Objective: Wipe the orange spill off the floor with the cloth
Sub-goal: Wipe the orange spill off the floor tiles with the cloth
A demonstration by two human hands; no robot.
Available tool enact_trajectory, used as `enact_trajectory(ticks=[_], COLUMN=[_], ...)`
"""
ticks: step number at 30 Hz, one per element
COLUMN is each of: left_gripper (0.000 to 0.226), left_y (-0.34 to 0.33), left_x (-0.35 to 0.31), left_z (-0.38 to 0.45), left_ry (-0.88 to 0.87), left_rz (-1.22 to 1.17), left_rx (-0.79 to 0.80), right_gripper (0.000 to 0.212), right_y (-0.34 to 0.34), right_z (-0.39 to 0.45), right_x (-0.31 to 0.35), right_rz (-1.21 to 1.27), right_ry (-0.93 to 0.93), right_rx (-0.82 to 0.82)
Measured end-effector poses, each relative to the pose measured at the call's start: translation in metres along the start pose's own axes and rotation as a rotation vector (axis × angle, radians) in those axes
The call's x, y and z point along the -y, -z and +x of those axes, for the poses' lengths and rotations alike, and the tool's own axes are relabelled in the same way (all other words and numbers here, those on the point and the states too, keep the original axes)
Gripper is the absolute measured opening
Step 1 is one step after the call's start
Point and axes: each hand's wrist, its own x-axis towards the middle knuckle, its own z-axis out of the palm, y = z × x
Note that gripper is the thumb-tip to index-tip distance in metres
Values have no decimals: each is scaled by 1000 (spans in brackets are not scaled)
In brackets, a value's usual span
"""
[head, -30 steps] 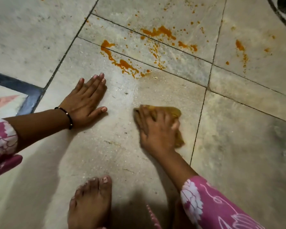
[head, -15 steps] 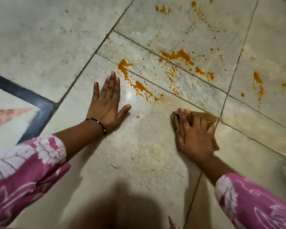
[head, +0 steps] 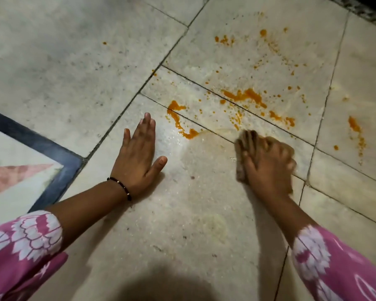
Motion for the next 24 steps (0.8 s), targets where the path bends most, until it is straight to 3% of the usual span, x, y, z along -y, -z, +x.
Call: enact_trajectory(ticks=[2,5,9,11,15,19,24], left_gripper=[85,84,81,80,80,81,81], left_y=[0,-3,-3,-3,0,-3,-6], left_x=[-1,-3,0,1,4,2,-3], left_z=[1,1,-2,-3,-6,-5,-2], left_ry=[-1,-11,17,-14,-62,-24,37], left_rz=[15,51,36,45,97,166,178], left_rx=[6,16,-2,9,59,99,105], right_gripper=[63,61,64,61,58,67,68], right_y=[-3,-11,-14,-10,-8,-2,-10], right_z=[-38,-76,-37,2,49,9,-64], right_x=[-5,43,111,115,59,-8,52], right_rz=[-3,0,56,70,72,-15,8], right_ry=[-74,55,355,404,235,8,96], right_rx=[15,53,62,95,123,88,121])
